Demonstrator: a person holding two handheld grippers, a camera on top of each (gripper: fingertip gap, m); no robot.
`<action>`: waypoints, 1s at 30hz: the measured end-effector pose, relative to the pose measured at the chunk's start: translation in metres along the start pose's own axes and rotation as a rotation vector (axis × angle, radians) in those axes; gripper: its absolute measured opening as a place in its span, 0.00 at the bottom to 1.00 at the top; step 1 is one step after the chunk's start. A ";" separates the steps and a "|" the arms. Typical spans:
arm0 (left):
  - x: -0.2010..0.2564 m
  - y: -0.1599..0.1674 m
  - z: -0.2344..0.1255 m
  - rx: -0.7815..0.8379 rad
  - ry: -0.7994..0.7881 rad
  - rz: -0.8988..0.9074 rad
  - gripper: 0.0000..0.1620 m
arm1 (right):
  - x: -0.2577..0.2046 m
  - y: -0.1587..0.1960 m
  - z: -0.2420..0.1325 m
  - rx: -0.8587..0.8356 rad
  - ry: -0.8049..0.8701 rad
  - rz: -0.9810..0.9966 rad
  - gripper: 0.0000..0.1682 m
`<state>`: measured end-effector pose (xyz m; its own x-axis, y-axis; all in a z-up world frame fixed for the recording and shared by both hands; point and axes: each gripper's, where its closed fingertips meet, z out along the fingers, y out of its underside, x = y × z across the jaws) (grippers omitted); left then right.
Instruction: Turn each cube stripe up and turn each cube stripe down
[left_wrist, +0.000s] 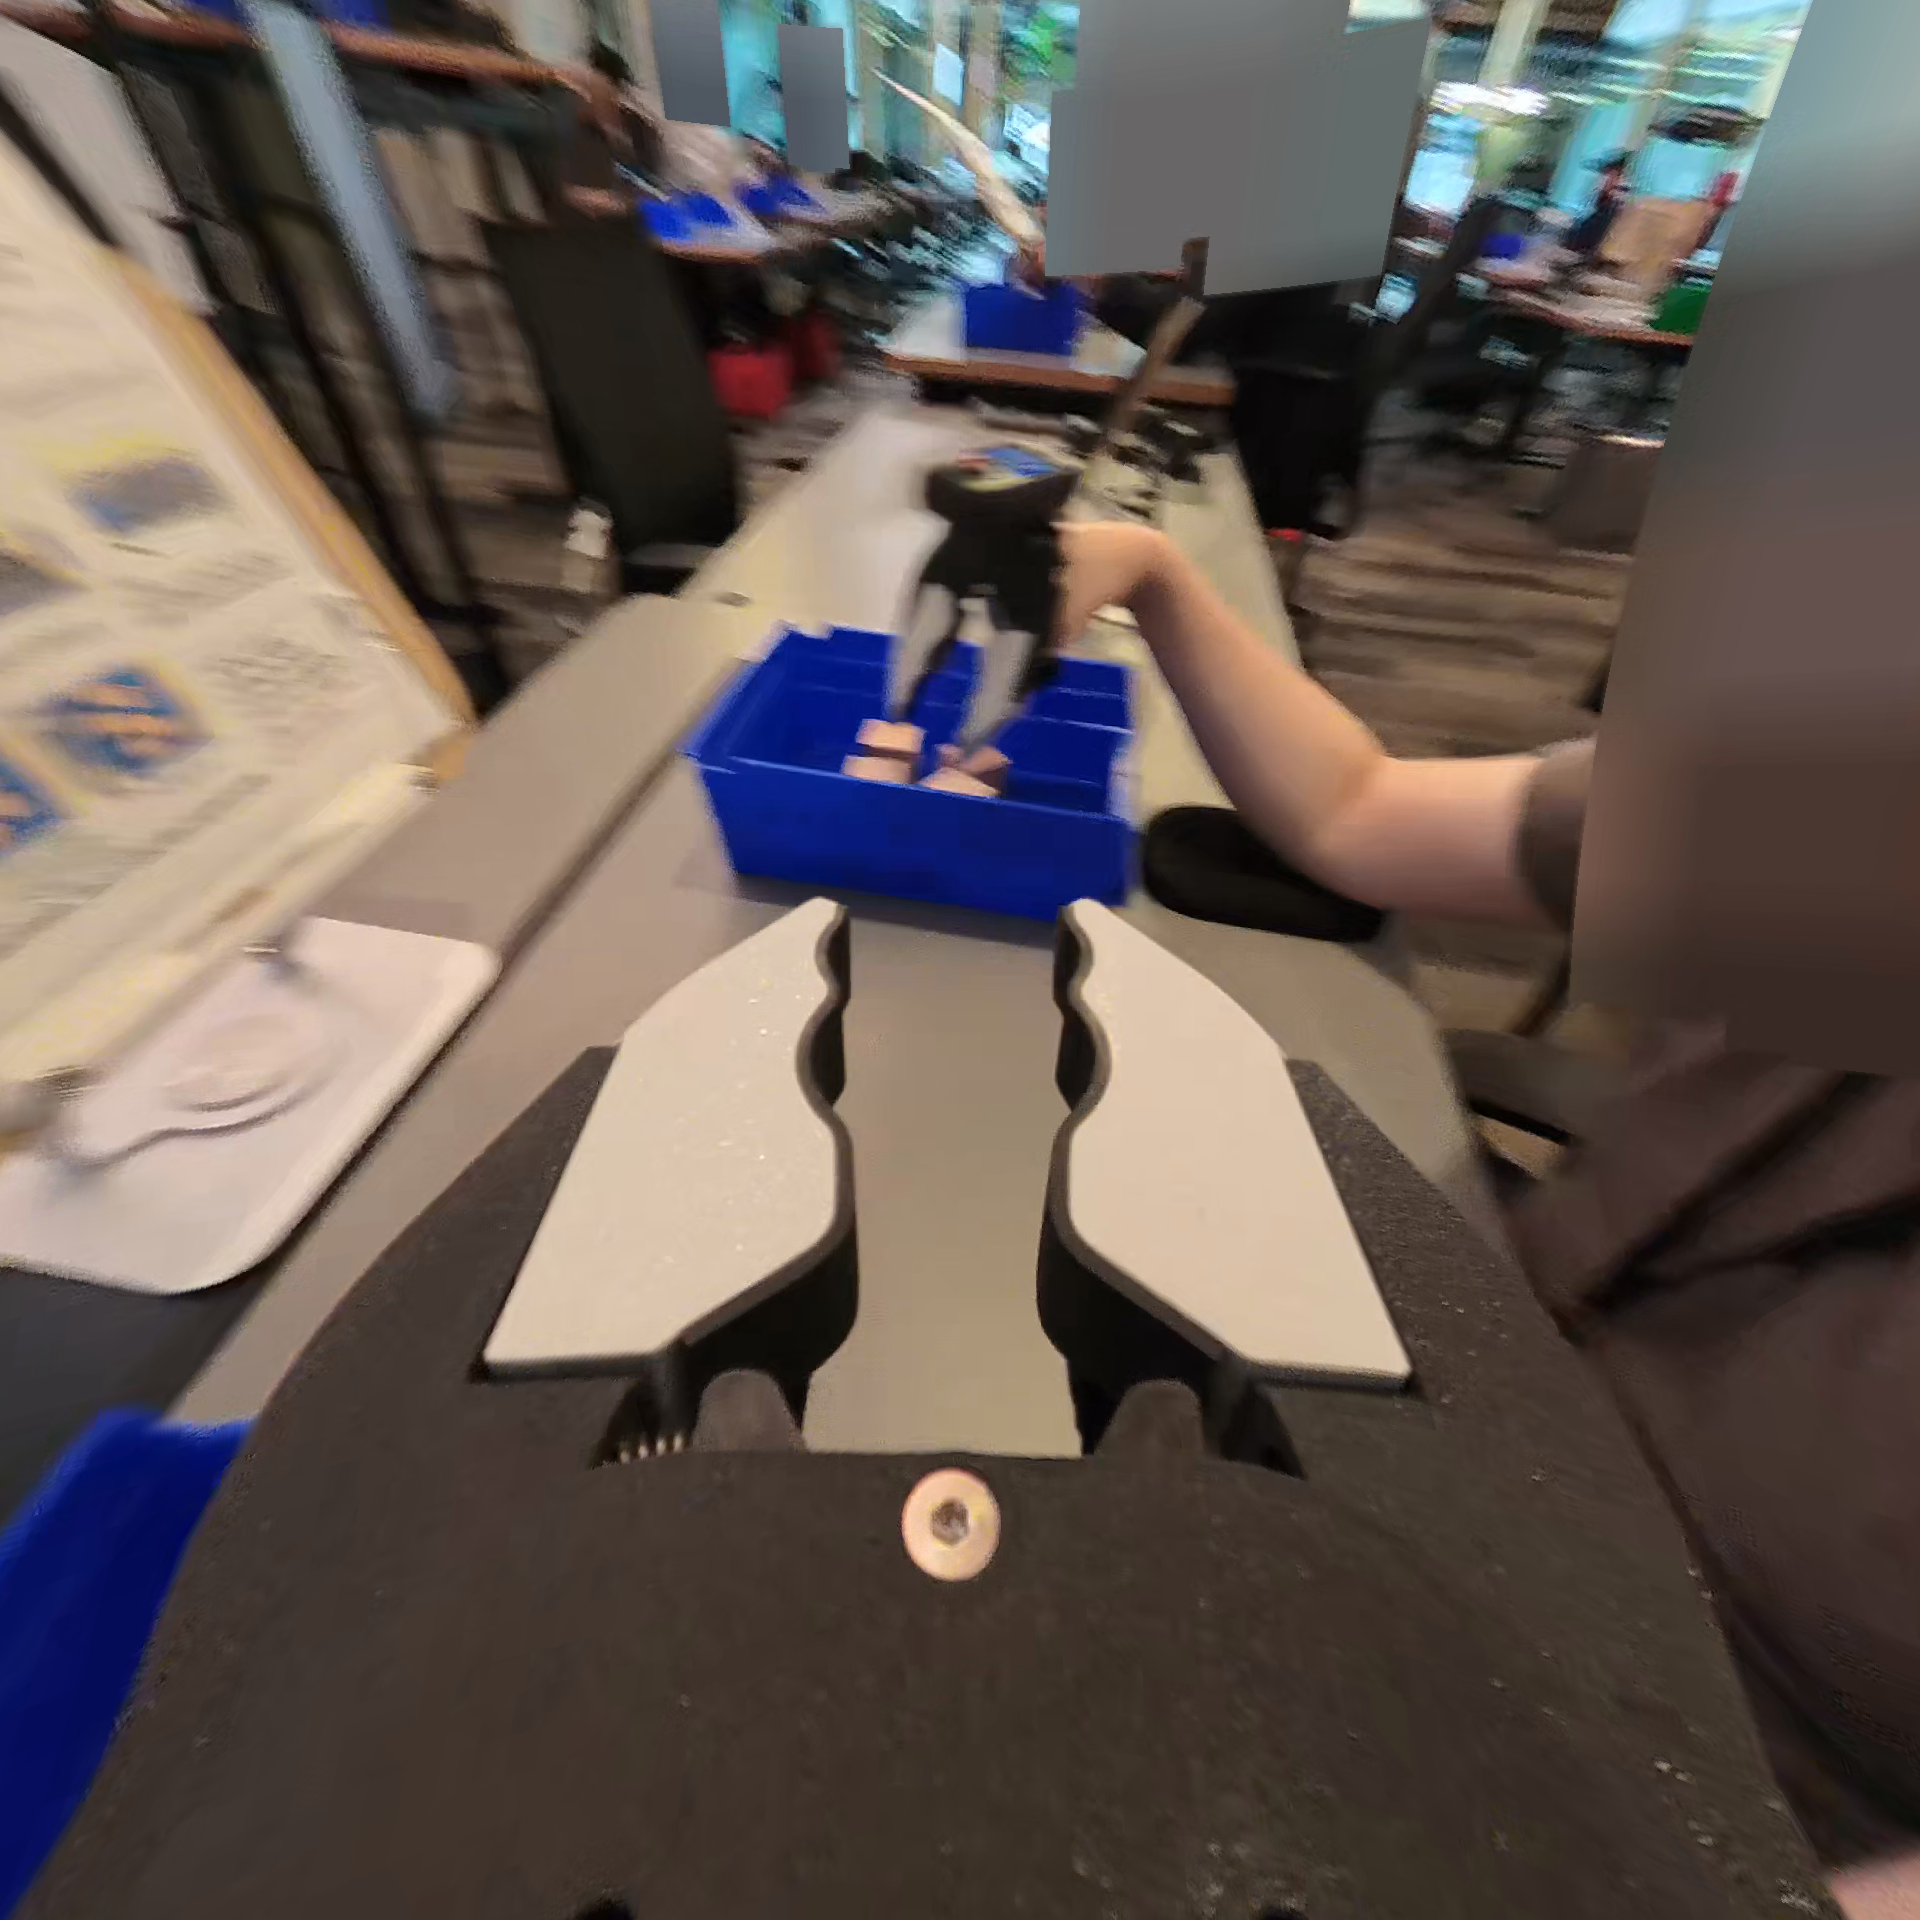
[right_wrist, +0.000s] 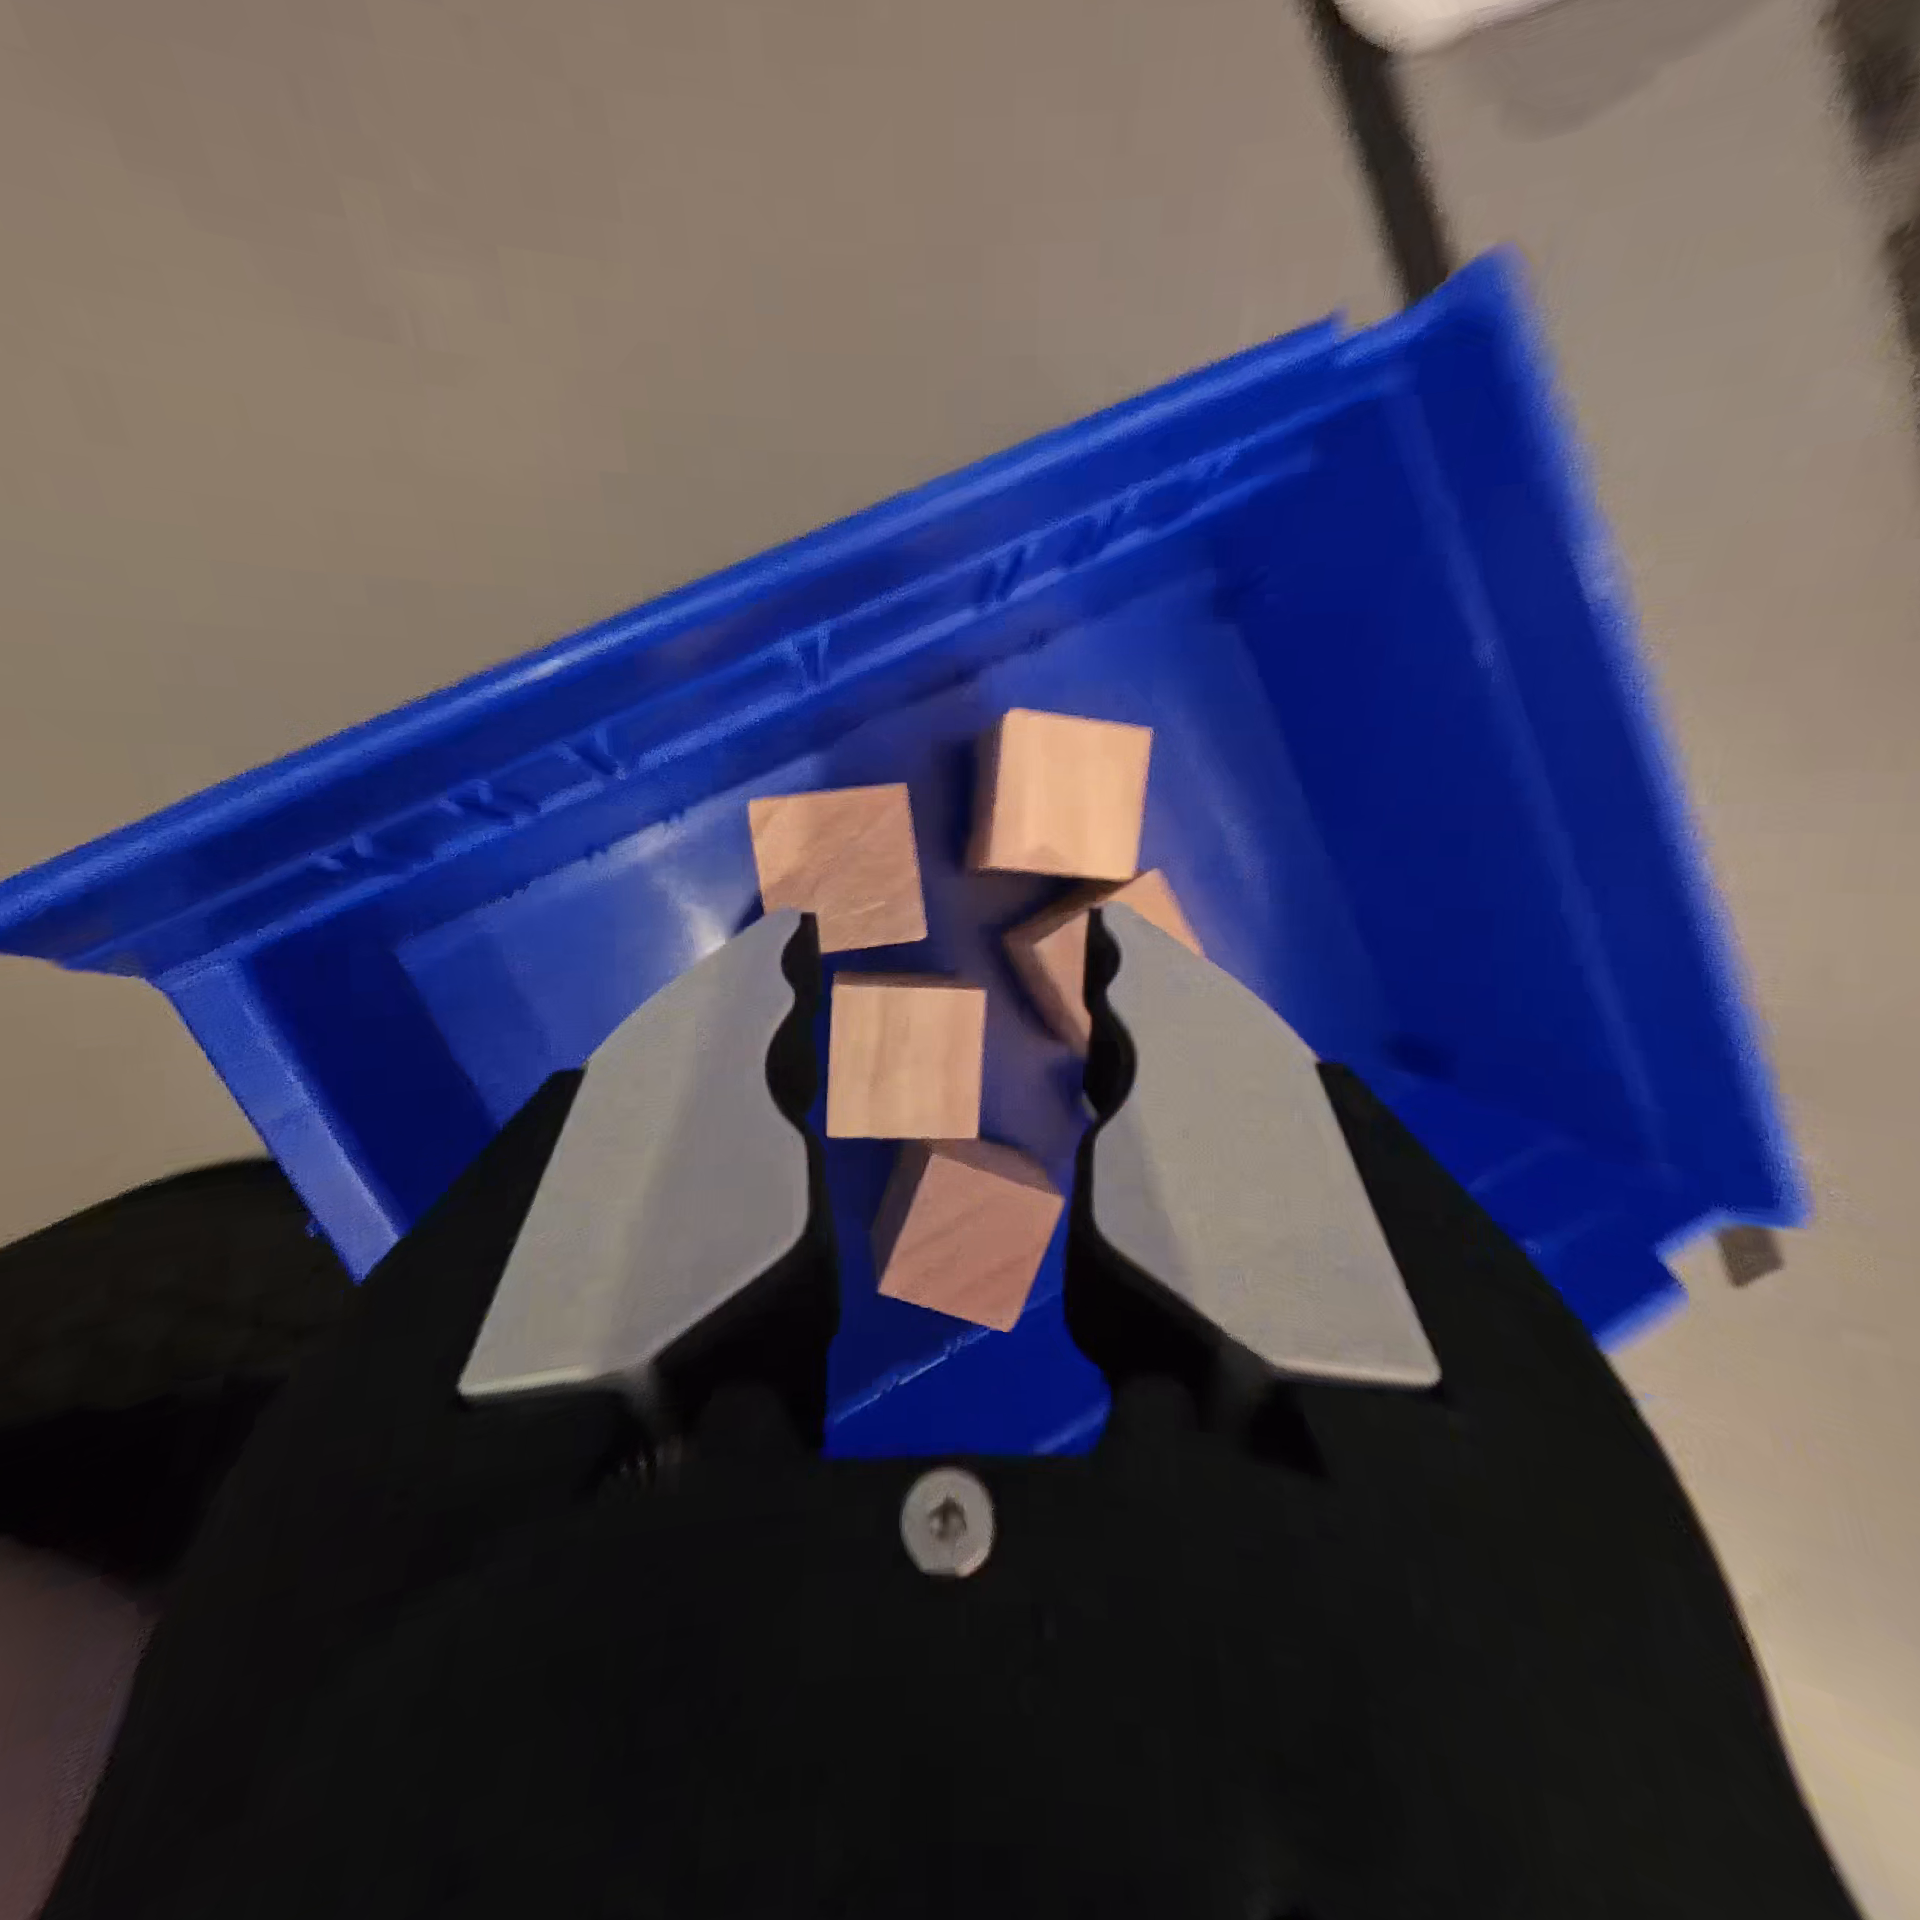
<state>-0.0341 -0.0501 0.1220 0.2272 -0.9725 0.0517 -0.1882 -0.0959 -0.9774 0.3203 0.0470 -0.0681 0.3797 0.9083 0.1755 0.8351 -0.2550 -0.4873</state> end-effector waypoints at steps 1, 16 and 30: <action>-0.013 -0.002 -0.004 0.045 -0.060 0.017 0.21 | 0.006 -0.006 -0.012 0.071 0.035 0.007 0.30; -0.150 0.139 -0.215 -0.565 -1.267 -0.382 0.27 | 0.088 0.131 -0.038 -0.196 0.332 0.888 0.30; -0.149 0.256 -0.209 -0.786 -1.086 -0.912 0.21 | 0.068 0.134 -0.006 -0.296 0.187 1.035 0.04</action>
<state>-0.3155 0.0257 -0.0934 0.9990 0.0325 0.0299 0.0409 -0.9372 -0.3463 0.4604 0.0722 -0.1165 0.9869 0.1494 -0.0617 0.1293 -0.9589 -0.2527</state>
